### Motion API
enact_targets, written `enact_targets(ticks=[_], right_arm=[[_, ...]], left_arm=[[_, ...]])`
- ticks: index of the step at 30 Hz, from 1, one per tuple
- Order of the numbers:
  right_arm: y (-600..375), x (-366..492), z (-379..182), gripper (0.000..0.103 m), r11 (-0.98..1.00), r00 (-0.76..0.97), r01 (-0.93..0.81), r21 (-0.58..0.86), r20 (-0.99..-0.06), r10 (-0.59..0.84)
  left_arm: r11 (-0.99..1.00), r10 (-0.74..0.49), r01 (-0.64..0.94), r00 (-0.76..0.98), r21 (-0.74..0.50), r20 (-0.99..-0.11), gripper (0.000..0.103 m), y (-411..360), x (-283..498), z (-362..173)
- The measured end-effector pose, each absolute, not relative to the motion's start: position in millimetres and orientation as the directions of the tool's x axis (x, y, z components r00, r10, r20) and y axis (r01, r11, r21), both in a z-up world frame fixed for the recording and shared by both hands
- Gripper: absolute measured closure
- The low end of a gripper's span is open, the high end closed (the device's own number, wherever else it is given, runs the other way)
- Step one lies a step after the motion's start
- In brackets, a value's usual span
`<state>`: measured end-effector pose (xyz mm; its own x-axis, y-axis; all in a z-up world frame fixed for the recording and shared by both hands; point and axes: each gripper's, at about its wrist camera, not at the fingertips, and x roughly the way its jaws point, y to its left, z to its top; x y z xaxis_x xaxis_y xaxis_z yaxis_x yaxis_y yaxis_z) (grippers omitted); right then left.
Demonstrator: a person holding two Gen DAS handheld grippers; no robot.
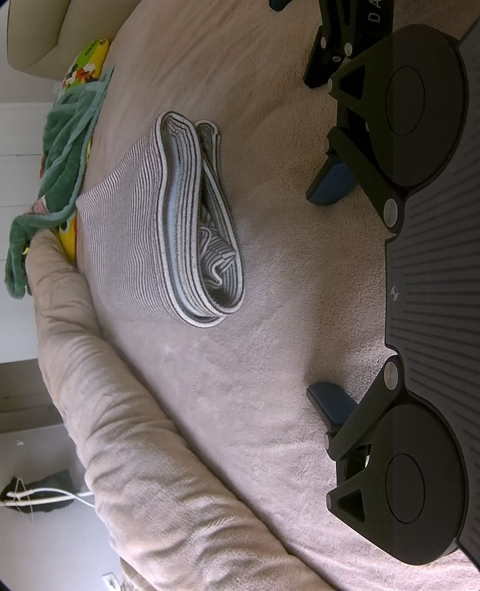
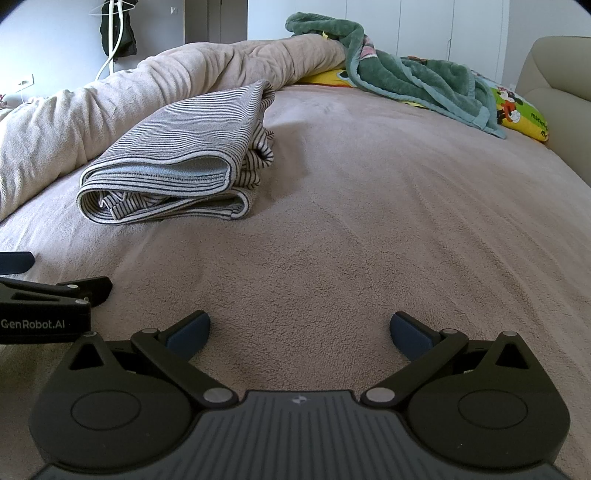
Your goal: Fold clothes
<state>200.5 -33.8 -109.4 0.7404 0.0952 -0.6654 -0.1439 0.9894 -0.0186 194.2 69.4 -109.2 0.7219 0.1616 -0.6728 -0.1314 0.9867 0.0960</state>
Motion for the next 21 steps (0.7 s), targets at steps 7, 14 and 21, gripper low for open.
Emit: enact_targets(ticks=[7, 14, 21], right_arm=[[-34, 201, -109, 0.0, 0.989, 0.74, -0.144, -0.019, -0.666, 0.095], [-34, 200, -109, 0.0, 0.989, 0.74, -0.144, -0.019, -0.666, 0.094], [-33, 201, -109, 0.0, 0.989, 0.739, -0.144, -0.019, -0.667, 0.094]], left_arm=[[0.988, 0.152, -0.127, 0.72, 0.087, -0.677, 0.0, 71, 196, -109], [0.989, 0.151, -0.117, 0.717, 0.096, -0.681, 0.0, 69, 197, -108], [1.0, 0.009, -0.021, 0.699, -0.008, -0.715, 0.0, 82, 188, -101]])
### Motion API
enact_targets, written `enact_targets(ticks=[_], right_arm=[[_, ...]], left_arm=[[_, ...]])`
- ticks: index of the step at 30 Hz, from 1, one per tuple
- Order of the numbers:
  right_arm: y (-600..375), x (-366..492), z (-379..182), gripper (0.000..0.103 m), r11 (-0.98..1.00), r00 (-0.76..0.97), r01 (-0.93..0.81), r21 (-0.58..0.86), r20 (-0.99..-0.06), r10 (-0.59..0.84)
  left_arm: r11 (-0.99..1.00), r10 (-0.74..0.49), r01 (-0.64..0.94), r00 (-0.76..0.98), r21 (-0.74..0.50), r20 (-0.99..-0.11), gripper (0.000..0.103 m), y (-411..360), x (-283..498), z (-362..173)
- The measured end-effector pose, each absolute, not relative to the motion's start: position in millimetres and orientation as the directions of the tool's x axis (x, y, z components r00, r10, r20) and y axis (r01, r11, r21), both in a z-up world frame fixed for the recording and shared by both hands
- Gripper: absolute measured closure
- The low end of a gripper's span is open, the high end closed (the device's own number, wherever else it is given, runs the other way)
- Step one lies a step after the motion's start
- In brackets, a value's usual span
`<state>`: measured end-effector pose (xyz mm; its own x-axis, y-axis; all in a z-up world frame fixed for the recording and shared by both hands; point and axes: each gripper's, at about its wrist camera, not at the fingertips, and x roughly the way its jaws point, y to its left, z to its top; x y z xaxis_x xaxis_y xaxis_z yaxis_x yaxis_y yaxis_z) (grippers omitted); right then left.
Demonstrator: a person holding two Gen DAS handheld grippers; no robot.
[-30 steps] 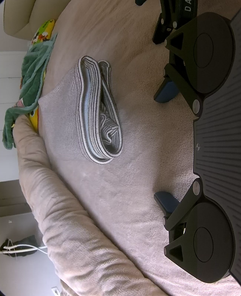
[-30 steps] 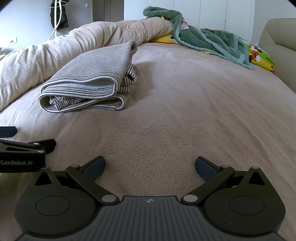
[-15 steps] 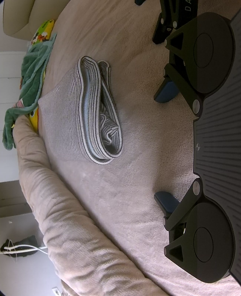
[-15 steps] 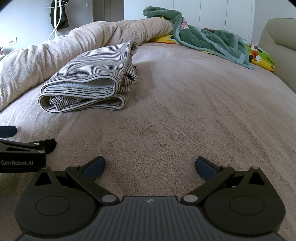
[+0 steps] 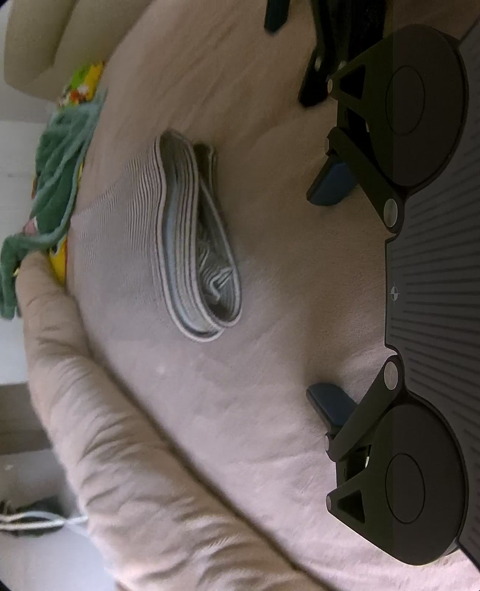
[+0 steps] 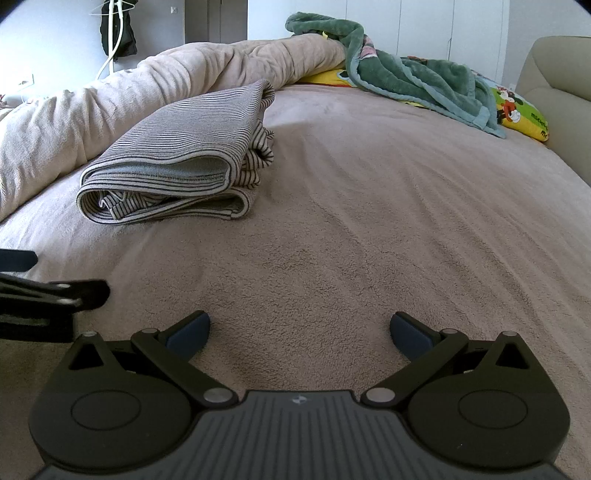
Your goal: Fold clothes
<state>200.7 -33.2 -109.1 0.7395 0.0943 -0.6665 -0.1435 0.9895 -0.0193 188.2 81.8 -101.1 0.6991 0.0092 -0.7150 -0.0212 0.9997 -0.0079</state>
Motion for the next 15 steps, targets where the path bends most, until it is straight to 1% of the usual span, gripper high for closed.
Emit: enact_targets(ticks=[3, 4, 9, 15], right_arm=[[-33.1, 200.8, -109.0, 0.0, 0.989, 0.739, -0.144, -0.02, -0.667, 0.094], [-33.1, 200.8, -109.0, 0.0, 0.989, 0.739, -0.144, -0.02, -0.667, 0.094], [-33.1, 200.9, -108.9, 0.0, 0.989, 0.739, -0.144, -0.021, -0.667, 0.094], [-33.1, 201.2, -109.0, 0.0, 0.989, 0.739, -0.145, -0.021, -0.667, 0.094]], left_arm=[[0.999, -0.006, -0.028, 0.697, -0.036, -0.717, 0.0, 81.2, 184.8, -100.5], [0.998, 0.006, -0.05, 0.693, -0.04, -0.721, 0.0, 79.9, 186.0, -100.8], [0.999, 0.038, -0.028, 0.654, 0.026, -0.756, 0.0, 72.5, 192.2, -101.1], [0.999, 0.023, -0.048, 0.692, -0.014, -0.722, 0.0, 76.6, 184.3, -103.7]])
